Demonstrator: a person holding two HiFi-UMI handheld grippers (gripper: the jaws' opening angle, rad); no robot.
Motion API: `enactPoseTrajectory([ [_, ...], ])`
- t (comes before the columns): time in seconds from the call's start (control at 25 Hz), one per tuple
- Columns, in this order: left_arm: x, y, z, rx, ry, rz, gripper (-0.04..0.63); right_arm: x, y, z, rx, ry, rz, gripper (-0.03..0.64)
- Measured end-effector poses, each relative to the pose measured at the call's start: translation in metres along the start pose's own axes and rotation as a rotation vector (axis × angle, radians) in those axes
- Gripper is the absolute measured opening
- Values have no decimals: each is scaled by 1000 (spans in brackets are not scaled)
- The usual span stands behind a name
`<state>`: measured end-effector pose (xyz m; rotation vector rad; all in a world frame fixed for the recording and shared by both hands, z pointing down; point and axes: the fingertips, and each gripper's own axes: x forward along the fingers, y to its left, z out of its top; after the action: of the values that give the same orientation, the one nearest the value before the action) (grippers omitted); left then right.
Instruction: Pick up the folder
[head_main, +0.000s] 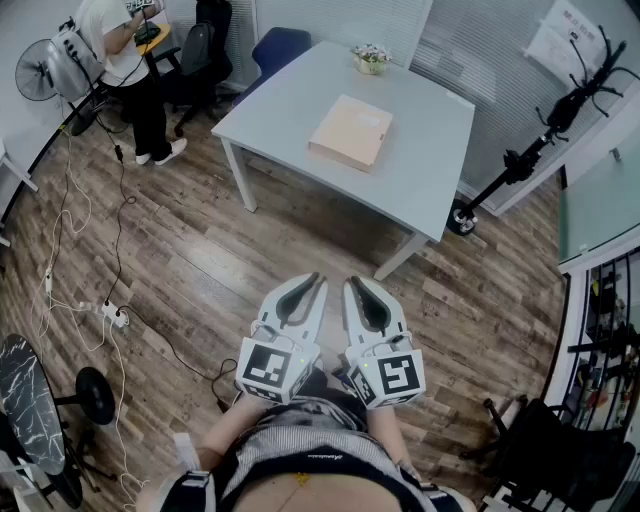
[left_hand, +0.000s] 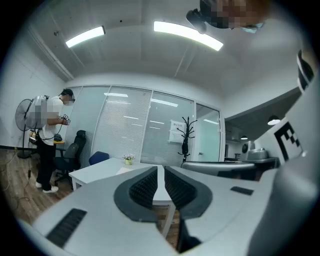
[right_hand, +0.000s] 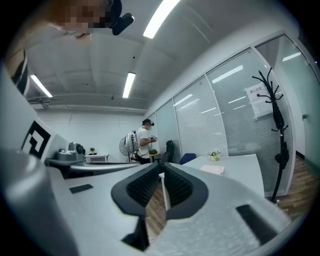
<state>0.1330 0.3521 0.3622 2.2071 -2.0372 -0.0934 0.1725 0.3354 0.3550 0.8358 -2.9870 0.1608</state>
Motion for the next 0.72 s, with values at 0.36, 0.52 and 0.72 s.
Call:
enactPoseTrajectory([
  [0.36, 0, -19, -10, -36, 7, 5, 146, -22, -16, -8, -5, 10, 2, 124],
  [0.52, 4, -21, -11, -43, 8, 13, 146, -25, -29, -10, 5, 13, -4, 134],
  [0.72, 20, -15, -11, -43, 6, 11, 146, -14, -46, -10, -11, 17, -26, 151],
])
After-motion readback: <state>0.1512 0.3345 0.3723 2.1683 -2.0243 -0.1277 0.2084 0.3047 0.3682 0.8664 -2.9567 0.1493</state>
